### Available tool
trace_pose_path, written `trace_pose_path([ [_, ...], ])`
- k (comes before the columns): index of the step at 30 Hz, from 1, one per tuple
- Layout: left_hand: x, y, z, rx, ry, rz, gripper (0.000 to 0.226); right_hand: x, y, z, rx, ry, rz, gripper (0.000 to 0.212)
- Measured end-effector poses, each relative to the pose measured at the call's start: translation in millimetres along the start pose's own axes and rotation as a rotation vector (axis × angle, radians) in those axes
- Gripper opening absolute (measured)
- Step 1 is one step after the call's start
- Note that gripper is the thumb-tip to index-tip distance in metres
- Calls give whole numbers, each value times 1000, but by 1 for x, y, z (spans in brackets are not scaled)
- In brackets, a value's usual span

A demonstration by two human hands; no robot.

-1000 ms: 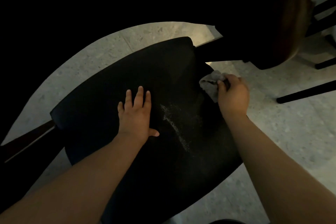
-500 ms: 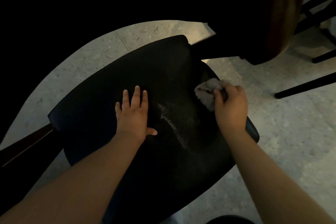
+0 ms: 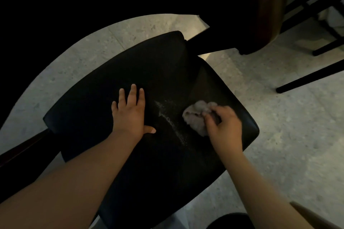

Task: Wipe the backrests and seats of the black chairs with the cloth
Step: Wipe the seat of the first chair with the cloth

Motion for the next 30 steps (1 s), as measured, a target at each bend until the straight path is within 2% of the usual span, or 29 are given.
trace_pose_path([
  [2,1,0,1,1,5,-5,132,19,2,-15,21,139,19,26],
  [4,1,0,1,0,10,-4,132,41,9,-25,-5,201,44,29],
  [8,0,0,1,-14,34,5,132,49,21,-13,-52,170,109,32],
  [16,-30,9,-1,-202,16,81,123,-23,18,7,-9,-22,67,28],
  [20,-55,25,14,-330,-54,88,130,-14,22,-13,26,99,97,27],
  [23,-53,34,27,-248,-36,33,137,17,28,-28,27,208,154,31],
  [26,-50,37,34,-203,-4,20,137,39,34,-21,-21,190,173,34],
  [30,-50,37,35,-188,-6,19,137,11,34,-4,-52,168,164,30],
])
Point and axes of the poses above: each hand's wrist, its own x-axis towards the middle knuckle, its own z-axis out of the palm, y = z × x, the point moved 3 cm from there along x, towards the middle knuckle
